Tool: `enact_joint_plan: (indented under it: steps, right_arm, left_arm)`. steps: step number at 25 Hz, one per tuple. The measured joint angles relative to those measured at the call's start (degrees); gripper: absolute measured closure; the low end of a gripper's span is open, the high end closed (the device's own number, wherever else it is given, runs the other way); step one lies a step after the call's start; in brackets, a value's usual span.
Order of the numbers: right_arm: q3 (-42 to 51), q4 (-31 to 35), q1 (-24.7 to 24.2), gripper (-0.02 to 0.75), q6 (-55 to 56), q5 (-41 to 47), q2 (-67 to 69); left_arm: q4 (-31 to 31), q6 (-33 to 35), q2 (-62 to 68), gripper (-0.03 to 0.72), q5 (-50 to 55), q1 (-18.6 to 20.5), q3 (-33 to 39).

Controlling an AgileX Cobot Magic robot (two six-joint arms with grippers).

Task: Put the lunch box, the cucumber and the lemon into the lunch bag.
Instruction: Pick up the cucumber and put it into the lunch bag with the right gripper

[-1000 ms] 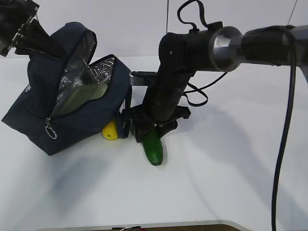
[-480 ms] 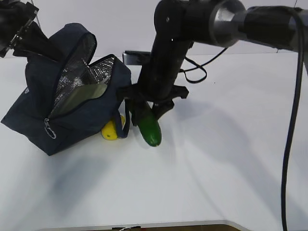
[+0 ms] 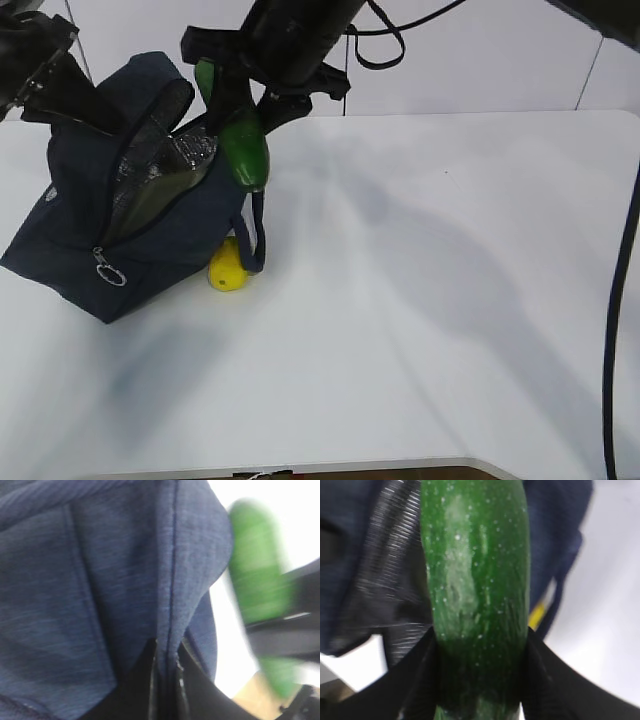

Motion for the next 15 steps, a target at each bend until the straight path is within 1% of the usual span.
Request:
enact_joint_plan:
  steps: [5,10,15]
  right_arm:
    - [-0.83,3.83,0.00,0.400,0.00,0.15,1.65]
    - [-0.83,10.30,0.00,0.400,0.00,-0.35,6.33]
    - [-0.83,16.68,0.00,0.400,0.00,-7.95,9.69]
  left_arm:
    - [-0.35,0.00,0.00,0.701,0.00,0.00,0.00]
    - [-3.44,0.00,0.00,0.701,0.00,0.00,0.00]
    - [-4.24,0.00,0.09,0.701,0.00,0.00,0.00]
